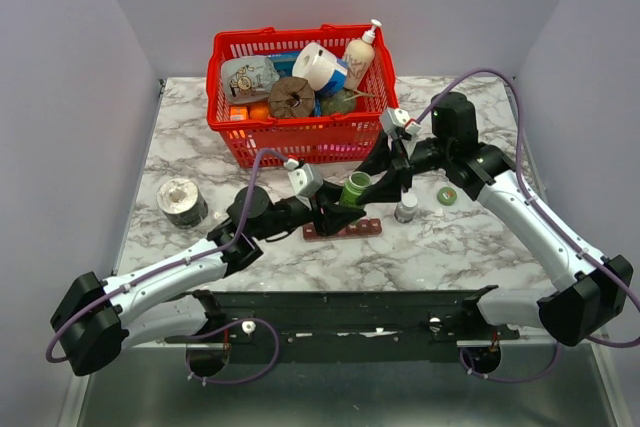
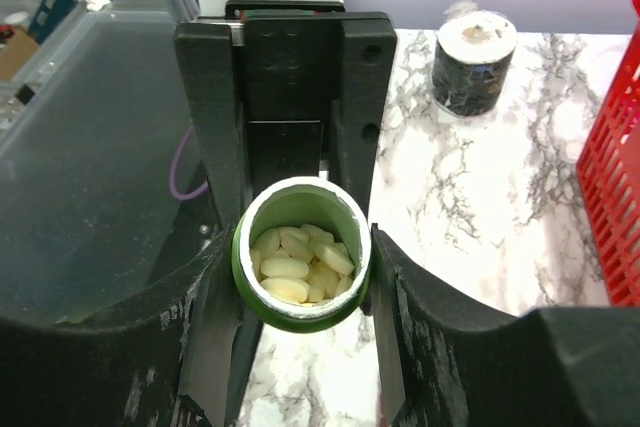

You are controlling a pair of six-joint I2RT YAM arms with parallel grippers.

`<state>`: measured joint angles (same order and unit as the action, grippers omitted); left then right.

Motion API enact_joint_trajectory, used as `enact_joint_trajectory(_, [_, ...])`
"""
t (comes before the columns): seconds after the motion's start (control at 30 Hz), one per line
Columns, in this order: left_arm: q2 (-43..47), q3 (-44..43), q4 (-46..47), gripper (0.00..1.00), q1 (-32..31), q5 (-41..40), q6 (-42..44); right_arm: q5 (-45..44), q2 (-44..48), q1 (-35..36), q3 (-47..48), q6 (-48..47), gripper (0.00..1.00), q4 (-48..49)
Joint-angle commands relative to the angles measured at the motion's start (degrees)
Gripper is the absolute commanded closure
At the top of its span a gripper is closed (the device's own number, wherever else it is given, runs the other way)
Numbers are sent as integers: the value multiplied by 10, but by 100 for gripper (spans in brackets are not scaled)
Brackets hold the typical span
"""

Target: Sort the pills into containers

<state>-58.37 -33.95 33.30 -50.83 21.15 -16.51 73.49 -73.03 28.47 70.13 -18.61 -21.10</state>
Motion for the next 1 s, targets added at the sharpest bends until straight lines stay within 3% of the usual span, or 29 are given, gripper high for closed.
enact_joint_trajectory(0.0, [-2,-13,6,87,9,2,4,17,16,1,-7,12,79,15])
enact_joint_trajectory(0.03, [1,-13,4,95,10,8,6,15,16,1,-6,13,78,15])
enact_joint_trajectory(0.07, [3,-13,-2,100,12,9,7,11,15,1,-5,18,68,15])
enact_joint_trajectory(0.13, [11,-8,-3,100,19,27,9,-7,15,1,4,25,51,14])
enact_joint_trajectory(0.2, [19,-2,0,100,28,45,-1,-56,17,-3,17,46,11,11])
enact_joint_trajectory(0.23, [27,3,5,100,46,50,-8,-81,15,-10,48,62,1,10])
enact_joint_trajectory(0.4, [49,15,57,100,151,88,-119,-139,1,-125,149,120,0,0])
enact_joint_trajectory(0.53, [41,-31,91,100,234,106,-191,-173,9,-162,131,108,0,-4])
enact_joint_trajectory(0.67, [-11,-73,308,100,308,161,-353,-189,28,-163,55,90,0,4])
enact_joint_trajectory(0.73, [-23,-106,340,100,305,212,-298,-202,39,-166,21,81,0,7])
enact_joint_trajectory(0.8, [2,-129,137,100,291,245,-43,-208,45,-175,7,74,0,7])
enact_joint_trajectory(0.87, [26,-177,-90,100,271,253,100,-206,47,-180,-3,74,0,7])
enact_joint_trajectory(0.93, [34,-189,-105,100,294,243,86,-206,50,-190,-8,74,0,12])
enact_joint_trajectory(0.97, [37,-180,-65,100,311,239,55,-207,49,-192,-8,75,0,13])
